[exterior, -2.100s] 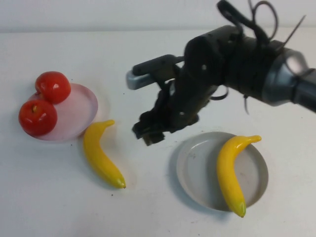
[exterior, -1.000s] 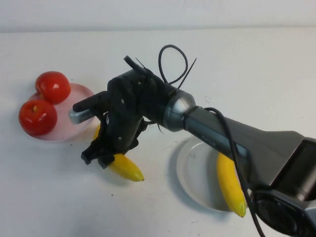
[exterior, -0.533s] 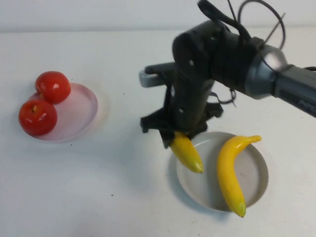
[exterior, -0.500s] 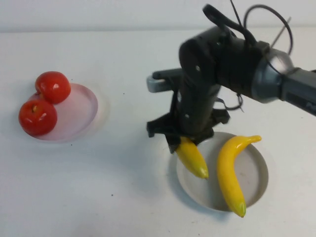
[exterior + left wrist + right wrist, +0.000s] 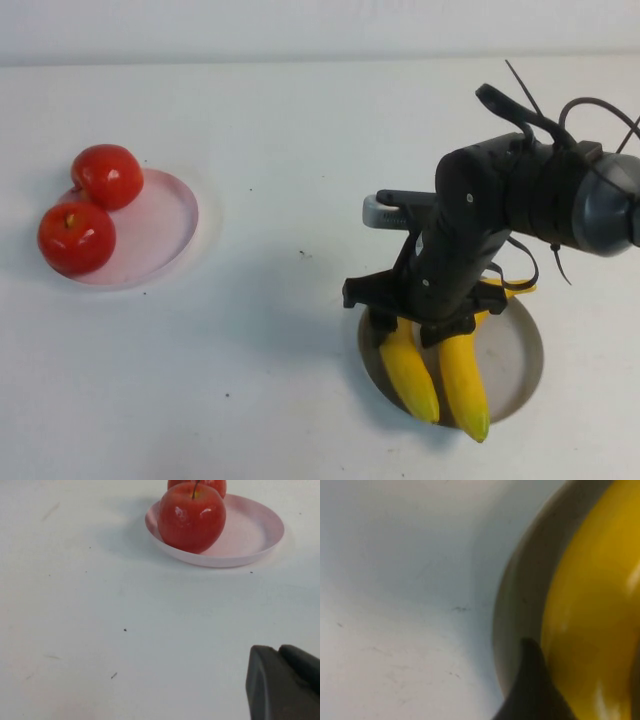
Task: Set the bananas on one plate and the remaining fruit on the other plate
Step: Put another type of fruit in the right plate
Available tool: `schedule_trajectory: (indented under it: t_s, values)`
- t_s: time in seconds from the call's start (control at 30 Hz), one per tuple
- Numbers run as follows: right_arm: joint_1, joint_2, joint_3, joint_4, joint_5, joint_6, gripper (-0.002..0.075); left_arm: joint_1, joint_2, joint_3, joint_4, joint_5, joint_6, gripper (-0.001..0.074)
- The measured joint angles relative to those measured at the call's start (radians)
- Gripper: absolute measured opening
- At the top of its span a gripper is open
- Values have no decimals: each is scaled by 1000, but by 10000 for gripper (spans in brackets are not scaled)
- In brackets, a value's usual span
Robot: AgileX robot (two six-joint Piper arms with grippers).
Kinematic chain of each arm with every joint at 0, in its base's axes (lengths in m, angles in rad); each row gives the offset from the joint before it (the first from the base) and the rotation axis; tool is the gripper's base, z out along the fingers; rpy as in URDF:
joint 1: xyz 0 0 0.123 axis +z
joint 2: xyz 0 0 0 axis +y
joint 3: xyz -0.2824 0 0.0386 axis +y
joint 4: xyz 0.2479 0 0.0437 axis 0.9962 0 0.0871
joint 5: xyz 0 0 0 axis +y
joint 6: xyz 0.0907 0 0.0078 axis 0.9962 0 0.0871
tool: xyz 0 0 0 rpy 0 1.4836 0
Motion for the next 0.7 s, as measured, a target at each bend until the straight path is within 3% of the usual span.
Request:
schedule_trajectory:
  t_s: [0.2, 0.37, 0.47, 0.63, 0.7]
  values:
    - [0, 0, 0, 2, 10, 0, 432, 0, 0, 0, 0, 0, 0, -1]
    - [2, -31, 12, -17, 16, 0, 409, 0, 0, 0, 0, 0, 0, -1]
    - [17, -113, 41, -41, 8, 0, 318, 0, 0, 0, 0, 0, 0, -1]
    - [38, -311, 111, -47, 10, -37, 82, 0, 0, 0, 0, 0, 0, -1]
    - [39, -357, 117, -47, 34, -63, 34, 0, 0, 0, 0, 0, 0, -1]
